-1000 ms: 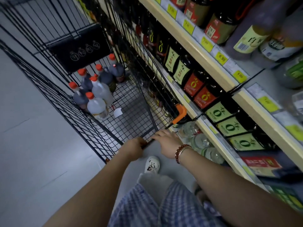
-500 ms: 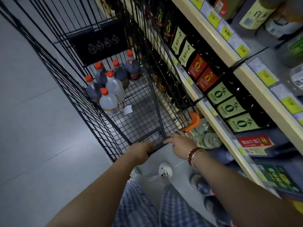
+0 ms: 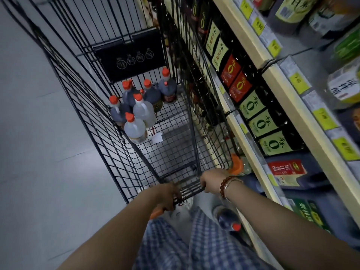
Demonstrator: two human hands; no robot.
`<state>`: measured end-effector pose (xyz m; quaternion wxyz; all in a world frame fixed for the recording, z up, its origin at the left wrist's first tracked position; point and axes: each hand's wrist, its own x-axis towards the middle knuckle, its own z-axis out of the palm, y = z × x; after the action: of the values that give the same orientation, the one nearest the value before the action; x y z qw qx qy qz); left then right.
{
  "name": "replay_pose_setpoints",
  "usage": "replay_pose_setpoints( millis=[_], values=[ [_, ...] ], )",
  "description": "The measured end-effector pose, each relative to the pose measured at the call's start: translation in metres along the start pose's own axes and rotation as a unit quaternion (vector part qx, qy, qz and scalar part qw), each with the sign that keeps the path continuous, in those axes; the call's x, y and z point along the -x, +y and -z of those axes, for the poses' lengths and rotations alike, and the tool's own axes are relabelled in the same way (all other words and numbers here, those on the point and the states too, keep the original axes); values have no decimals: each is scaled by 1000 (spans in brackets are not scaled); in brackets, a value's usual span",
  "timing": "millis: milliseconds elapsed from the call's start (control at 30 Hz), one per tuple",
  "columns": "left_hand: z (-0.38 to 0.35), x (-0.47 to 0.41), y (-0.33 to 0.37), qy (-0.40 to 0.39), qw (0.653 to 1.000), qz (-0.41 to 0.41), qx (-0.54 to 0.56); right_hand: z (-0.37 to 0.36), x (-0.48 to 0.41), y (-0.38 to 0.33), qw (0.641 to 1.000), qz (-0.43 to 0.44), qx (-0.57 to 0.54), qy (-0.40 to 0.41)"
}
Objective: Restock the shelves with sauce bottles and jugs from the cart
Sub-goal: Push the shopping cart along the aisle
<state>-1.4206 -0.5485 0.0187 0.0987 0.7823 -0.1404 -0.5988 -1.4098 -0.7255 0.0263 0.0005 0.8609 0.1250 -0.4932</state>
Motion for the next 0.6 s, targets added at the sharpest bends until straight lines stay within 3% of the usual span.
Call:
replay_pose_setpoints(
  millis=[233,367,467,533,600],
  values=[
    [-22,-3,26,-108,994,-12,13,-21,18,18,997,27,4,-73],
    [-23,-7,29,-132,986,-20,103,-32,21,26,994,34,1,-101],
    [-9,-11,20,-44,984,-11,175,-36,19,28,989,37,15,-139],
    [7,-12,7,75,975,2,208,-27,15,24,982,45,-4,-181],
    [24,-13,-8,188,941,41,277,-5,5,15,979,53,-42,-194]
  ],
)
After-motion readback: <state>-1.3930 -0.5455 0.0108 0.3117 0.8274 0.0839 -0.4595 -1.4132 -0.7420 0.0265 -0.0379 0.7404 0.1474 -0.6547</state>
